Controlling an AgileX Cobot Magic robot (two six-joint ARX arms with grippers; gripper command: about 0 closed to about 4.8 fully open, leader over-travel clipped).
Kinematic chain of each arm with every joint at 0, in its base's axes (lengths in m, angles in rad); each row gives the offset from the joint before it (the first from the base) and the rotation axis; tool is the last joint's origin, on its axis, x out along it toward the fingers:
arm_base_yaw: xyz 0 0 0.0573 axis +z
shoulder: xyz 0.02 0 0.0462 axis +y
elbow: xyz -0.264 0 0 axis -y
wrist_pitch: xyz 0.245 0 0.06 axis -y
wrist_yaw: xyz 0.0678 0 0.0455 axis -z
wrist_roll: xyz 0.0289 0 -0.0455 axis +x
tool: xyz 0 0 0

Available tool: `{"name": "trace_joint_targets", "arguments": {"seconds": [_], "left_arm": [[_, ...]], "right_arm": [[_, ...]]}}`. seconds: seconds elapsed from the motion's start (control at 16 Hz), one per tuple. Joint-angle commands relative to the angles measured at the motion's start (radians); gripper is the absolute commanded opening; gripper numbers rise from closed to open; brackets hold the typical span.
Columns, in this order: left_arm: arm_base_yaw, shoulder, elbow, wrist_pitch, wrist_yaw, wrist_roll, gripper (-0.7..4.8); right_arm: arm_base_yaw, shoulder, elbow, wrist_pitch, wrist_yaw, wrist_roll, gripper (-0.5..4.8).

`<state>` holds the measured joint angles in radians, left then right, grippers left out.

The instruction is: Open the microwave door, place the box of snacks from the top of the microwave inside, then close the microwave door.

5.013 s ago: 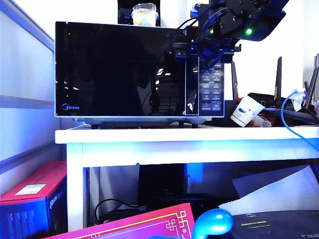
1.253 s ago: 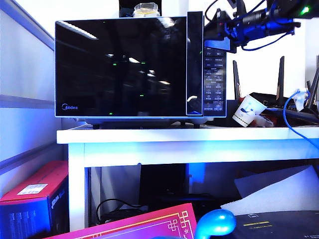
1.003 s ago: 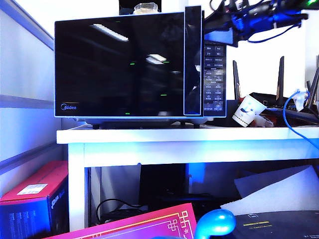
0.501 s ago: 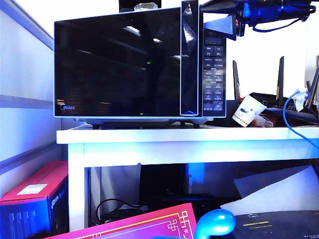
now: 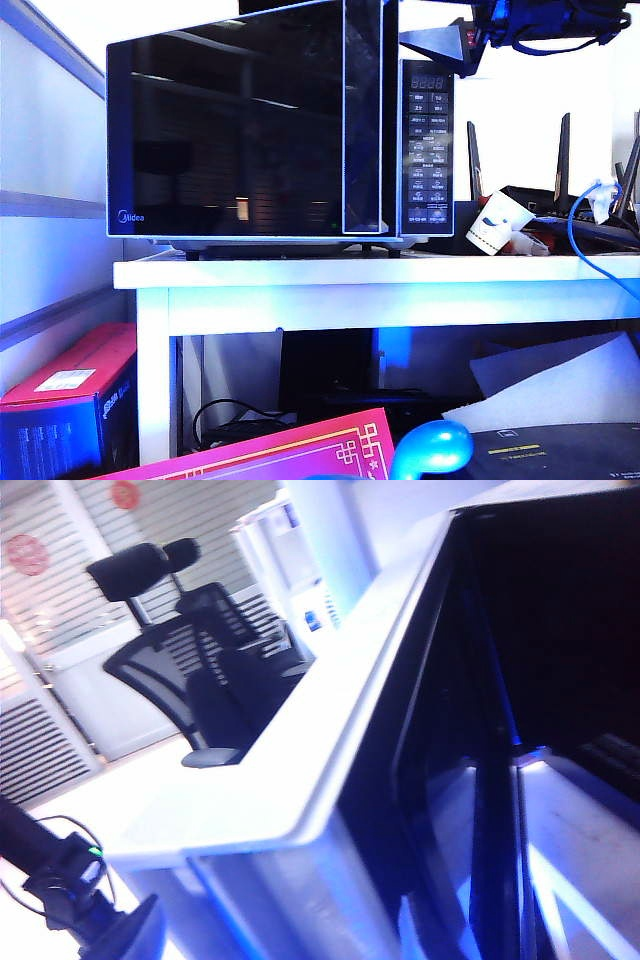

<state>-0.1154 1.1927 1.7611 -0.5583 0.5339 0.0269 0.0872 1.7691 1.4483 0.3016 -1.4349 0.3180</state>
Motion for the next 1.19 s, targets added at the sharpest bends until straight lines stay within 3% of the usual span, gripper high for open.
{"name": "trace_joint_targets", "arguments": {"seconds": [0.06, 0.38, 0.69, 0.94, 1.19], "left_arm": [[0.000, -0.003, 0.005, 0.013, 0.002, 0.003, -0.05], [0.000, 0.005, 0.005, 0.013, 0.002, 0.003, -0.05], [0.000, 0.005, 0.005, 0.013, 0.002, 0.003, -0.05], [0.000, 0.005, 0.005, 0.013, 0.002, 0.003, -0.05], [0.000, 0.005, 0.005, 0.011, 0.002, 0.003, -0.05]], "right_arm": [[0.002, -0.008, 0.004, 0.019, -0.032, 0.021, 3.08], [0.023, -0.008, 0.004, 0.026, -0.076, 0.052, 3.05], [0.126, -0.008, 0.004, 0.025, -0.083, 0.058, 3.05], [0.178, -0.010, 0.004, 0.125, -0.121, 0.192, 3.05], [0.202, -0.018, 0.004, 0.168, -0.119, 0.214, 3.05]]}}
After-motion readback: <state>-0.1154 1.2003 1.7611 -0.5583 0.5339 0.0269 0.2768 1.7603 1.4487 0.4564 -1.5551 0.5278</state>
